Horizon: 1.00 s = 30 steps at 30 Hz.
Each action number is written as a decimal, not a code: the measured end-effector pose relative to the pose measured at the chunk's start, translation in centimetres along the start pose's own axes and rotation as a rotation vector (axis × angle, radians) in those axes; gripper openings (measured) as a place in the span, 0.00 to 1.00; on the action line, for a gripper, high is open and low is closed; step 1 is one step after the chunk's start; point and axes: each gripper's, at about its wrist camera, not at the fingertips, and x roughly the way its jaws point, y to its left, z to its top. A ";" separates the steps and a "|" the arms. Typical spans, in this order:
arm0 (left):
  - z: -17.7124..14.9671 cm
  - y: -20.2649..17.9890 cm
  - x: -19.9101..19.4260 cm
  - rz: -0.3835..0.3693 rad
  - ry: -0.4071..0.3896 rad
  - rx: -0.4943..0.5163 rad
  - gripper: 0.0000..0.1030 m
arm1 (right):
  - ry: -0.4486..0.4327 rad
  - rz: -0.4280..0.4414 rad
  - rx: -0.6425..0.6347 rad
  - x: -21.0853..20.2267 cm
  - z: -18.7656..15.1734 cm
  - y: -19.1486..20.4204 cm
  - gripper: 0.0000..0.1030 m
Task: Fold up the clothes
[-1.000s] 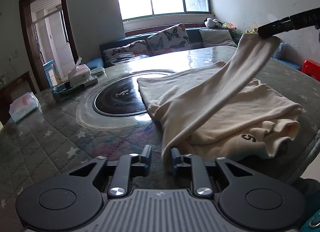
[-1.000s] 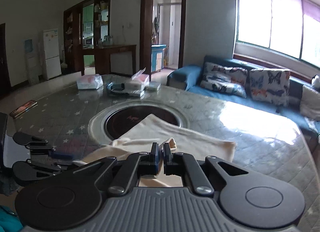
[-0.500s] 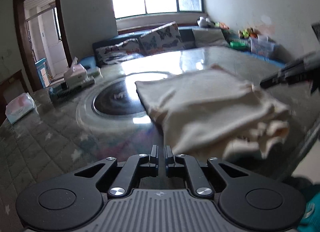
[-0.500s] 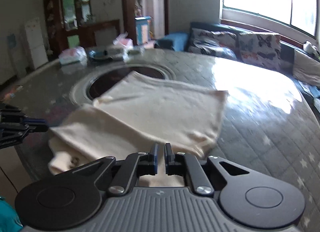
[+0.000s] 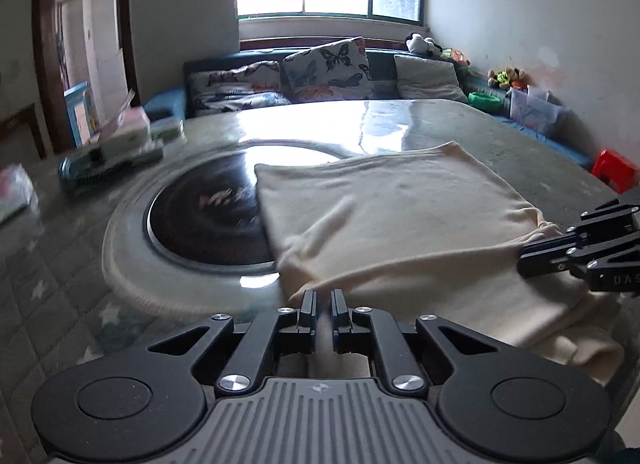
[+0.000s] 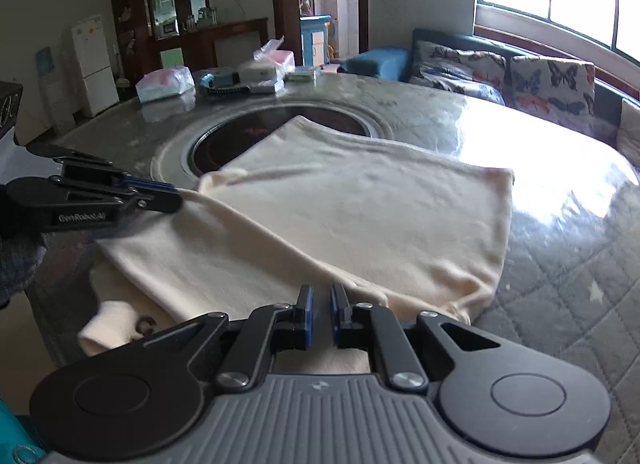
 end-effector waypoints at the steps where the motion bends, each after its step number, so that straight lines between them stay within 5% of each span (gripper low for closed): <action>1: -0.2 0.4 -0.1 0.018 0.006 -0.002 0.09 | 0.000 0.002 0.001 -0.1 -0.1 -0.1 0.09; 8: 1.1 -0.3 -1.2 -0.010 -0.063 0.029 0.09 | -0.029 -0.002 -0.015 -0.7 0.5 -0.2 0.10; 17: 0.4 -1.5 -0.7 -0.004 -0.020 0.146 0.10 | 0.000 -0.007 -0.063 -1.4 -0.2 0.3 0.14; 26: -2.7 -4.2 -5.7 -0.081 -0.054 0.350 0.10 | 0.044 0.006 -0.117 -3.4 -2.4 1.1 0.16; 30: -4.3 -5.0 -6.7 -0.111 -0.039 0.445 0.18 | 0.042 0.005 -0.088 -3.8 -2.7 0.6 0.20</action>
